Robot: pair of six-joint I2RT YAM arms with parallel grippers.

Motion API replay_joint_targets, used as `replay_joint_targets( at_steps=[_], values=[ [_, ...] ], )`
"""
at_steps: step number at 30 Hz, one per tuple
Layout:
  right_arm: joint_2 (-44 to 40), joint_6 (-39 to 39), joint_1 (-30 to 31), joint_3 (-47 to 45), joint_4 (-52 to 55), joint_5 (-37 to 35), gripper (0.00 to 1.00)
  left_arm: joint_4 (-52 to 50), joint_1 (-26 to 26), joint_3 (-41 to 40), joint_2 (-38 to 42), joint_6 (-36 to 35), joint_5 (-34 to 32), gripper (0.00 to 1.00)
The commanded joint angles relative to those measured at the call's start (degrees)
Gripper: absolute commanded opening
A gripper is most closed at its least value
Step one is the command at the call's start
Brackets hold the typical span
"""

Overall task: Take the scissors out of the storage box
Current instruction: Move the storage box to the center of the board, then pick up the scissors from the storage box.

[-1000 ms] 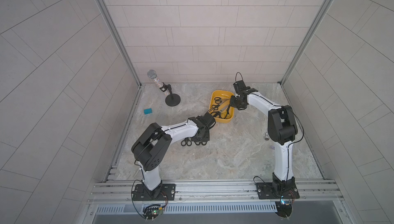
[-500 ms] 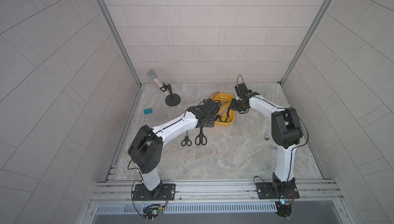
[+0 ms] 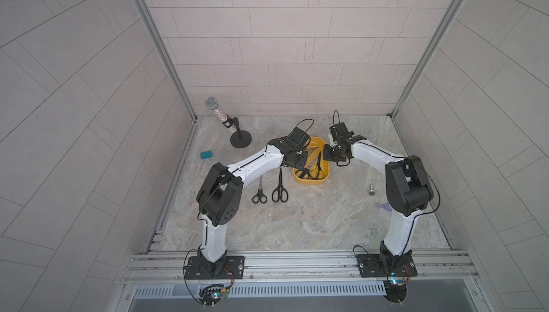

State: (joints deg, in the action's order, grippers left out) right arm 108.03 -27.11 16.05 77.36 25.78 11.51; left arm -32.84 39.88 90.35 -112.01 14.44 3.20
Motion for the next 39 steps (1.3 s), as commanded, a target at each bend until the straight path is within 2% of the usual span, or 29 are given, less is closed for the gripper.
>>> replay_joint_targets(
  at_steps=[1,9,14,17,21,26,34,39],
  values=[
    [-2.55,3.25,0.47,-1.76,2.7,0.73,0.0,0.14,-0.48,3.12,-2.03,-7.52,3.14,0.35],
    [-3.27,7.19,1.76,-0.48,8.85,-0.5,0.0,-4.02,-2.46,9.86,-8.63,-15.13,6.66,0.33],
    [-3.03,7.75,2.42,0.09,9.85,-2.39,0.0,-12.53,-2.62,17.46,-14.63,-21.5,2.85,0.32],
    [-3.3,7.59,2.46,0.1,10.03,-2.63,0.0,-14.86,-2.7,21.09,-17.36,-23.9,2.95,0.32],
    [-3.61,7.0,2.48,0.58,10.28,-2.07,0.0,-15.6,-2.85,24.17,-19.49,-24.61,2.99,0.32],
    [-3.62,6.37,2.49,1.3,10.01,-0.88,0.0,-17.23,-2.8,27.83,-22.33,-25.23,-1.23,0.33],
    [-2.99,5.12,2.49,1.3,9.15,0.34,0.0,-20.65,-2.88,34.86,-27.97,-26.38,0.31,0.33],
    [-2.77,3.36,2.33,1.41,8.19,1.12,0.0,-23.75,-2.96,38.94,-31.22,-26.81,-1.02,0.33]
  ],
)
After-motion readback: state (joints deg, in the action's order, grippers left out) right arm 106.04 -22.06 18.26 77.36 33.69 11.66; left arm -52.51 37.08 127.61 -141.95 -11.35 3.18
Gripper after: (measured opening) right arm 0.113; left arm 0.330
